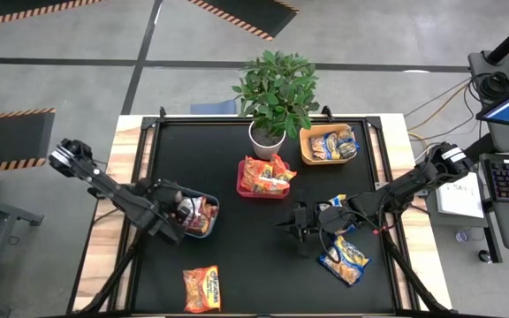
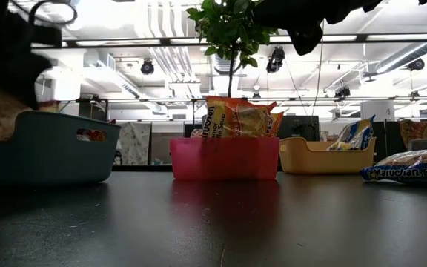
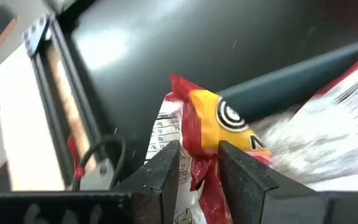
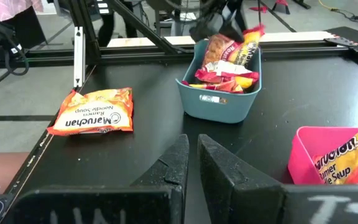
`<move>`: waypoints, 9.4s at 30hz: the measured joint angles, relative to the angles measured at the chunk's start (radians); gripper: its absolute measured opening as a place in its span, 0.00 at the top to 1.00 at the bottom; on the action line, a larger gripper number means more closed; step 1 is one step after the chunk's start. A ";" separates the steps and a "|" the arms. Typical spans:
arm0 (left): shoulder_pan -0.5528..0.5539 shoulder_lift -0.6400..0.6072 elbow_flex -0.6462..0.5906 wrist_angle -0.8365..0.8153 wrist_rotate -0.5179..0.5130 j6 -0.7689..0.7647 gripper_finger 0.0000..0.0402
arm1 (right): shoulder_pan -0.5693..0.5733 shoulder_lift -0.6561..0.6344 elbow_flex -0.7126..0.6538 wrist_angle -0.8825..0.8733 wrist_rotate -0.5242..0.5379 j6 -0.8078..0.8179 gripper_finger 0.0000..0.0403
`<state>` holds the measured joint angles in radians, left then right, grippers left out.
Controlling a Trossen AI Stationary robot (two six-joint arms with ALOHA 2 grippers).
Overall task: Sort Maruchan noodles
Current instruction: Put the red noodle pack into the green bin, then put the top blue noodle pack into the yellow bin
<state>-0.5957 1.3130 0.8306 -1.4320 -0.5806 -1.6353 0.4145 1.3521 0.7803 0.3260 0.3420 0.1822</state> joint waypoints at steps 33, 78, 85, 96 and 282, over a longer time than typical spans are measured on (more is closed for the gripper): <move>-0.006 0.060 0.261 0.999 -0.039 1.522 0.80 | -0.003 -0.053 0.222 -1.169 -0.073 0.833 0.95; 0.175 0.321 0.218 1.353 0.040 1.651 0.80 | 0.085 0.006 -0.034 -0.869 -0.144 1.097 0.98; 0.174 0.321 0.218 1.359 0.040 1.621 0.80 | 0.075 0.108 -0.037 -0.579 -0.064 1.023 0.98; 0.174 0.344 0.221 1.434 0.042 1.556 0.80 | 0.021 0.068 -0.018 -0.359 -0.026 0.795 0.98; 0.158 0.061 0.039 1.532 -0.119 2.004 0.80 | -0.788 0.110 0.507 -1.444 0.147 0.469 0.87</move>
<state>-0.4374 1.3739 0.8692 0.1005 -0.6994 0.3687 -0.3737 1.4626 1.2877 -1.1180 0.4890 0.6510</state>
